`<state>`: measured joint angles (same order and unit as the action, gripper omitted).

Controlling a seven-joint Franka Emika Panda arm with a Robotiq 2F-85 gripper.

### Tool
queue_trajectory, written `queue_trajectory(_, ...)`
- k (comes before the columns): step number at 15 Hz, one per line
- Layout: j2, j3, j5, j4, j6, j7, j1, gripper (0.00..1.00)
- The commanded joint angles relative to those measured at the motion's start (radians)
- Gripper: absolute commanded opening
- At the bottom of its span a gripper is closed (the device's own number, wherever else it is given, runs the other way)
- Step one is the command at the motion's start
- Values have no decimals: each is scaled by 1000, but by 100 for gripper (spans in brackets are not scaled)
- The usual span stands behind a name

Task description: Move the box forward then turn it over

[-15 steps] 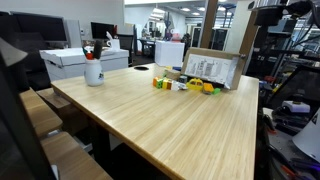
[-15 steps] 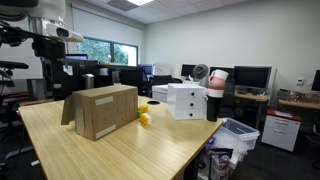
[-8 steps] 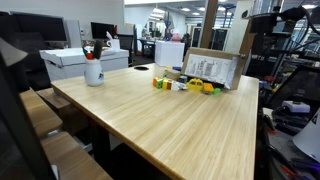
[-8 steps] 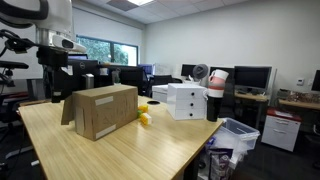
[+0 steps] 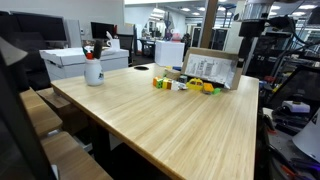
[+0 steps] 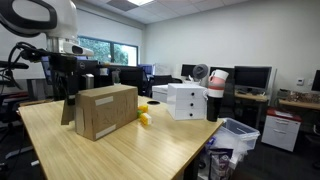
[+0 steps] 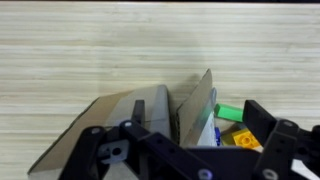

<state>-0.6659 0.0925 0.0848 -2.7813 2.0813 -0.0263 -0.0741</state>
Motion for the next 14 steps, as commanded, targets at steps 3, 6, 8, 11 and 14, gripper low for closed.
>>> queue_trajectory(3,80,-41,5,4,111,50,-10,100)
queue_trajectory(6,96,-53,1,9,136,61,-6,100)
queue_trajectory(8,107,-58,-3,17,150,70,-4,100)
queue_trajectory(11,118,-63,-6,29,163,78,-4,100)
queue_trajectory(14,127,-65,-10,42,170,84,-2,100)
